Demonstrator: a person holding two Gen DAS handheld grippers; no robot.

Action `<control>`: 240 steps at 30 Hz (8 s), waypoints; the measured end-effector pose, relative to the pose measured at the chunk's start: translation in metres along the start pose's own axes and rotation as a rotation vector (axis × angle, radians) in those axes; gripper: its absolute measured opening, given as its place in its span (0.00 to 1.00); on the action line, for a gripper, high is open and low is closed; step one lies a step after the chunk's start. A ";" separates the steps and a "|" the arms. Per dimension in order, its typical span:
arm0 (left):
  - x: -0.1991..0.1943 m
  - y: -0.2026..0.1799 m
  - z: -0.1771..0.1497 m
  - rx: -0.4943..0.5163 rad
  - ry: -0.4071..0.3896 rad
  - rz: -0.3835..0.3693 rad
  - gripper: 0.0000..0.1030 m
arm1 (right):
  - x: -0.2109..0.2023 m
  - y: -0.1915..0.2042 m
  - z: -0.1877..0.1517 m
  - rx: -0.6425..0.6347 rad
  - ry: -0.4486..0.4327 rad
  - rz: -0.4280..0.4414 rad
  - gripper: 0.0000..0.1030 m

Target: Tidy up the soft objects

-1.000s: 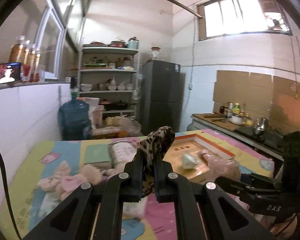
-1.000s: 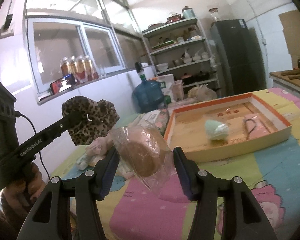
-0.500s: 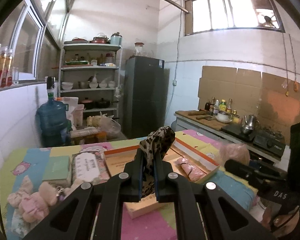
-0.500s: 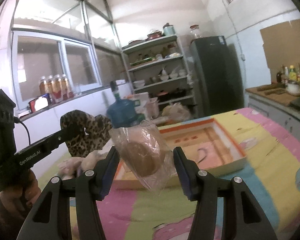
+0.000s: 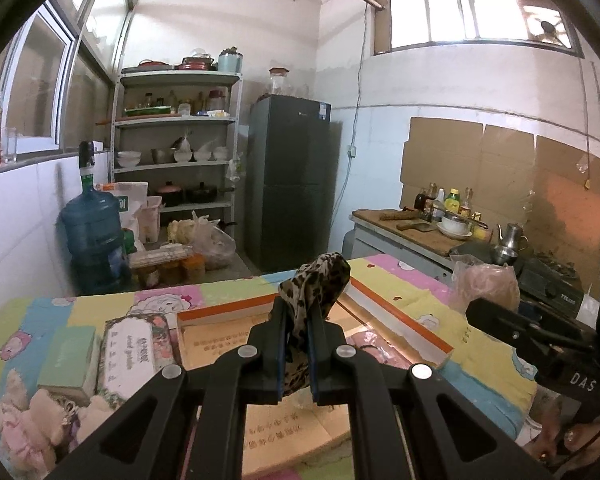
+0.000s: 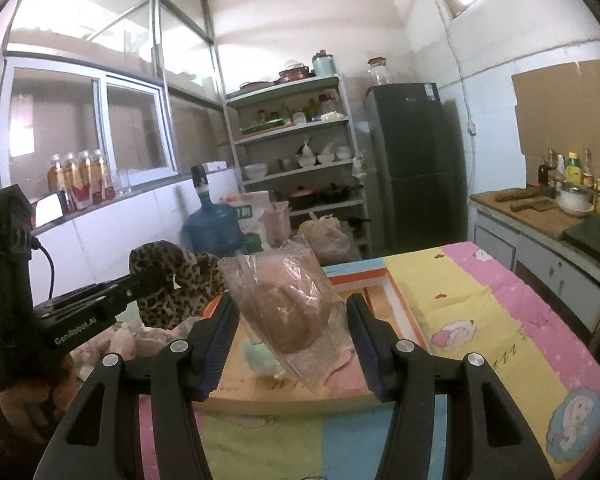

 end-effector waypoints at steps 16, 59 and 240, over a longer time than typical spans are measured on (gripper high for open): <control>0.076 0.029 -0.001 -0.111 0.139 0.014 0.09 | 0.081 -0.022 -0.004 0.044 0.123 0.024 0.56; 0.095 0.033 -0.020 -0.107 0.200 0.051 0.81 | 0.130 -0.019 -0.040 0.051 0.283 -0.001 0.67; -0.180 0.189 -0.109 -0.152 0.100 0.260 0.44 | 0.029 0.249 -0.108 -0.113 0.312 0.396 0.49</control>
Point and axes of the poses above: each gripper's, at about its wrist camera, not at the fingertips, and x roughly the way its jaws point, y to its left, z to its top, the point moved 6 cm from there along x, roughly the way its jaws point, and after that the axes turned 1 degree about -z, right-handed, at the moved point
